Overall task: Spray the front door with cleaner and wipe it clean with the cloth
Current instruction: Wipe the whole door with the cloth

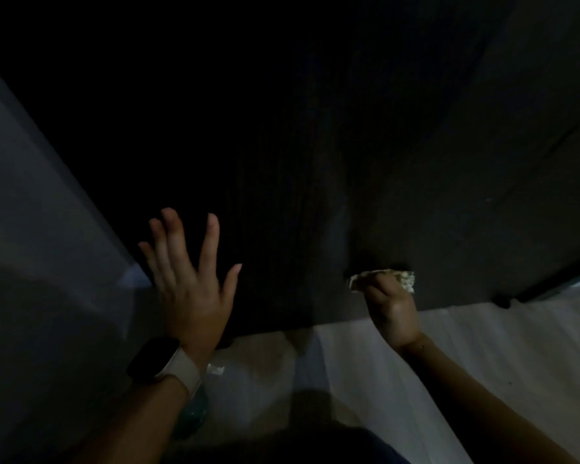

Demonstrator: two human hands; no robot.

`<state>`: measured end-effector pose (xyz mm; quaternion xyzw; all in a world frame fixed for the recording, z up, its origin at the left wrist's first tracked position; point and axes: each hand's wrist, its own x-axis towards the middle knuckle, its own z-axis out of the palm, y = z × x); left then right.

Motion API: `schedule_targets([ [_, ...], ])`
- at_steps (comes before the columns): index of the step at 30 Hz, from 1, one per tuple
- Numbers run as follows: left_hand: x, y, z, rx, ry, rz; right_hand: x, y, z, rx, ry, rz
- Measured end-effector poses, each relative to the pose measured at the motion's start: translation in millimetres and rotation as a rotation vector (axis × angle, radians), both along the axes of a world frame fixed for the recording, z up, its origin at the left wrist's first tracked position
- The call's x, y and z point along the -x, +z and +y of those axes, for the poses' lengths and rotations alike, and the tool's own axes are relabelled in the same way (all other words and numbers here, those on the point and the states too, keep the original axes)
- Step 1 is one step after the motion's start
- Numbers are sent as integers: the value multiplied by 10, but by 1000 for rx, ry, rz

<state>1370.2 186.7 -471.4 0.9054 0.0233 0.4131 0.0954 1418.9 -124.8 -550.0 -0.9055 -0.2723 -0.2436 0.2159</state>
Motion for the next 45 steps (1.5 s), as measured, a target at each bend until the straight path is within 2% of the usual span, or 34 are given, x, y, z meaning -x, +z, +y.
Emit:
schedule_targets([
  [3,128,142,-264,131,-75,17,70,683,-58,-166,-25,-142],
  [7,137,587,-694,86,-225,86,194,1437,-206,-302,-85,-317],
  [11,-56,1284,-1043,68,-453,62,382,2089,-398,-357,-159,-385],
  [18,-281,2513,-1516,48,-685,-63,542,3281,-867,-404,-231,-454],
  [25,-694,3401,-1831,-49,-763,-204,122,4175,-1190,-383,-244,-548],
  [31,-1055,4114,-2041,-337,-670,-418,-478,4980,-1288,-634,-217,-584],
  [33,-1139,4239,-2055,-424,-548,-471,-633,5061,-1243,-690,-211,-658],
  [35,-1186,4242,-2067,-530,-395,-489,-741,4884,-1175,-688,-222,-699],
  [38,-1225,4184,-2103,-613,-285,-493,-734,4151,-1109,-566,-233,-710],
  [41,-1230,4184,-2121,-621,-241,-515,-584,3605,-1111,-519,-229,-603],
  [43,-1226,4182,-2120,-626,-229,-523,-578,3754,-1115,-482,-209,-589],
  [45,-1219,4175,-2121,-624,-227,-528,-615,4254,-1036,-436,-175,-658],
])
